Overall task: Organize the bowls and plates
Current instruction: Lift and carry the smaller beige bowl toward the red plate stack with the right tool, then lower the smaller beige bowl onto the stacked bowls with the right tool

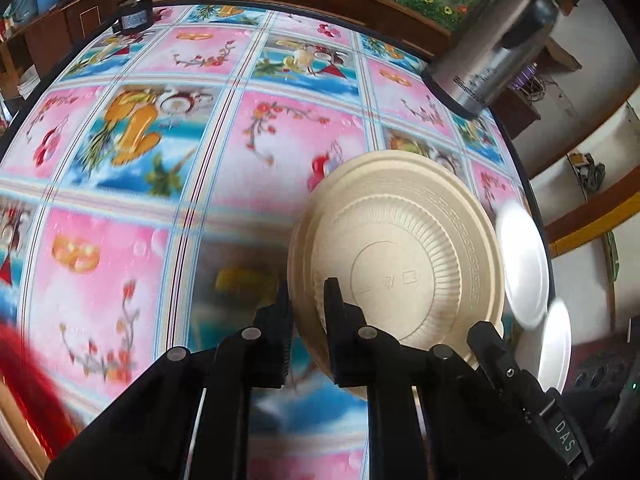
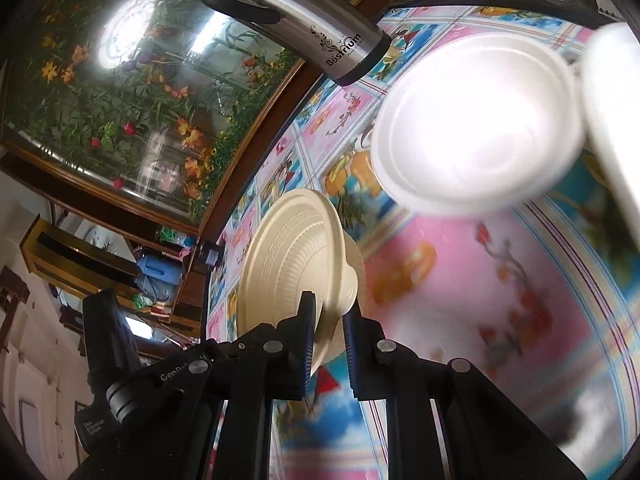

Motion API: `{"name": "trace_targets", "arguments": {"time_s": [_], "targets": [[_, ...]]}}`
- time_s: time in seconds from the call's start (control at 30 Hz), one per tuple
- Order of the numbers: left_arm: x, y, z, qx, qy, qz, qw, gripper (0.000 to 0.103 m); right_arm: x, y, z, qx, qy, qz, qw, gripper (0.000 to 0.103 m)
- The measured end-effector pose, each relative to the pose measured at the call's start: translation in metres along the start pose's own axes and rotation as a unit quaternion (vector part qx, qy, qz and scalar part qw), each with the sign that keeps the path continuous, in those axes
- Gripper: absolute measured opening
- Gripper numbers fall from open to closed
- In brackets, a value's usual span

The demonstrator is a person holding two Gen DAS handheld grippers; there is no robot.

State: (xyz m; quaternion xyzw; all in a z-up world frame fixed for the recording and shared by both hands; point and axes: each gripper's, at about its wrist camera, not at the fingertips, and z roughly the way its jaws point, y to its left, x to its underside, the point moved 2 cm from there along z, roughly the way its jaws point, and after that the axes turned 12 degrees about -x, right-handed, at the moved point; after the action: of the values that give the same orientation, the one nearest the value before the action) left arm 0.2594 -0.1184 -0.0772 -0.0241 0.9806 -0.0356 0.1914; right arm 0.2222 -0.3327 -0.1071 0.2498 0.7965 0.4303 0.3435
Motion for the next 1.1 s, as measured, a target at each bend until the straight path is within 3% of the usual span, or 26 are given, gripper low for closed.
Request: {"name": "trace_targets", "arguments": {"time_s": [0.3, 0.57, 0.8, 1.1], "targets": [[0.065, 0.012, -0.036, 0.012, -0.013, 0.014, 0.9997, 0.013, 0.045, 0.006, -0.058, -0.002, 0.018, -0.021, 1.0, 0.014], [0.116, 0.045, -0.084, -0.005, -0.064, 0.017, 0.9978, 0.015, 0.091, 0.03, -0.098, -0.018, 0.031, -0.059, 0.998, 0.014], [0.142, 0.106, -0.122, -0.027, -0.104, -0.016, 0.9941, 0.017, 0.13, 0.07, -0.091, -0.045, 0.064, -0.093, 0.993, 0.014], [0.158, 0.201, -0.163, -0.057, -0.148, -0.08, 0.9842, 0.017, 0.188, 0.142, -0.052, -0.088, 0.127, -0.149, 0.977, 0.014]]}}
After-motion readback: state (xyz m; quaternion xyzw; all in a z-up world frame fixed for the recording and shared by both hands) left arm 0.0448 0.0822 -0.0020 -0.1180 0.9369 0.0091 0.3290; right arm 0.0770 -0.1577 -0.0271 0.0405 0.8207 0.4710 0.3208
